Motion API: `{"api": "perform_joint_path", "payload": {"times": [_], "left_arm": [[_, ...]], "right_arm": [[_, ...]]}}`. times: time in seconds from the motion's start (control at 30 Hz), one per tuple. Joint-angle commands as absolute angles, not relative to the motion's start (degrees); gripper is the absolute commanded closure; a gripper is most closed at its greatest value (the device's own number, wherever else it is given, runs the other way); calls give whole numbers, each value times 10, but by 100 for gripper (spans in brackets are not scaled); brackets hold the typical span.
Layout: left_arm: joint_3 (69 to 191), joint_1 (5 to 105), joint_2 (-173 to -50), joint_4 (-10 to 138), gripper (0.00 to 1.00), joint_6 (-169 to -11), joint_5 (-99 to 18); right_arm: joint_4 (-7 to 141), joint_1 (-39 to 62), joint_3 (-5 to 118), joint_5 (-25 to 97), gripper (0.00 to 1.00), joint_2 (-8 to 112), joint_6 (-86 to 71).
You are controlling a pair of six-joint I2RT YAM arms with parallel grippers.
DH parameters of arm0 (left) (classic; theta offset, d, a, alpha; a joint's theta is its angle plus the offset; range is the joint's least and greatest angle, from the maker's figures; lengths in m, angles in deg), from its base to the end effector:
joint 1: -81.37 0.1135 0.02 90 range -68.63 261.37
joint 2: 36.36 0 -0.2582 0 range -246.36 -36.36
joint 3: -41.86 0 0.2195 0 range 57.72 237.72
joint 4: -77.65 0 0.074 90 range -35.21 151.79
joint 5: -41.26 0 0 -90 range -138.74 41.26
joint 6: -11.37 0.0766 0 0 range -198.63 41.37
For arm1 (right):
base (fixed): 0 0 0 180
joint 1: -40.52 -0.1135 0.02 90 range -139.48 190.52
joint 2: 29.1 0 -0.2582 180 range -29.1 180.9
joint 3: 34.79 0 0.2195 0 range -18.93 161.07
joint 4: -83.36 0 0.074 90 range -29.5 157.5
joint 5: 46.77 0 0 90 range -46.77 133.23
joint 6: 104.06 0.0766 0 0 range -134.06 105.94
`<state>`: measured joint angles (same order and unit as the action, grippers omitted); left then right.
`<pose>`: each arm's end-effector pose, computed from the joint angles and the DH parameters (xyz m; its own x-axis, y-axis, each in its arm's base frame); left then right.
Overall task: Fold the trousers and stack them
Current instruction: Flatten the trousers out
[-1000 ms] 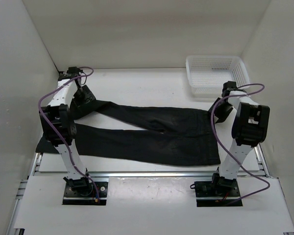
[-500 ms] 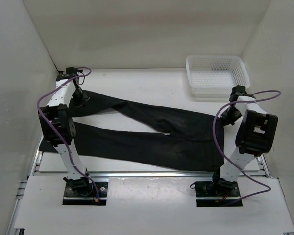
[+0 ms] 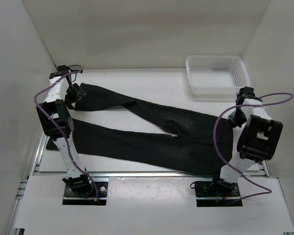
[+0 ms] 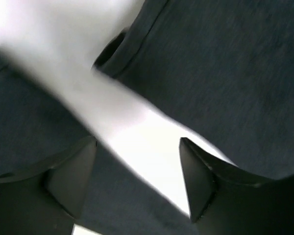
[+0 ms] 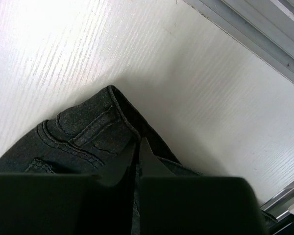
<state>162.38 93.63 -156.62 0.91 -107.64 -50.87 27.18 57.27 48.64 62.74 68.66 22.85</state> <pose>0.3950 0.0887 0.1911 -0.7239 -0.6532 -0.2220 -0.6538 0.7523 -0.0818 0.2955 -0.1157 0.1772 -0.4946 0.7400 -0.4559 0.8446 0.5329 -0.0514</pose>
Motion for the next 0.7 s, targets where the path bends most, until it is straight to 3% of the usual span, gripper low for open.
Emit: {"api": "perform_joint_path", "payload": {"times": [0.0,0.1,0.23,0.33,0.4,0.47,0.53,0.67], "left_arm": [[1690,933,-1606,-3,22,-1080,-494],[1737,933,-1652,-17,24,-1080,-517],[1763,928,-1695,-39,6,-1097,-547],[1758,928,-1720,-32,7,-1097,-534],[1782,928,-1741,-25,33,-1071,-494],[1831,933,-1779,-60,89,-1062,-482],[1896,939,-1787,-97,90,-1062,-501],[1878,939,-1665,-69,90,-1062,-573]], "right_arm": [[285,577,483,633,100,673,220],[290,583,483,627,100,673,214],[290,588,483,616,100,673,214],[290,588,483,611,100,678,220],[290,588,483,611,100,678,220],[290,588,483,606,100,678,220],[290,593,483,605,100,678,214],[290,605,483,605,100,672,214]]}}
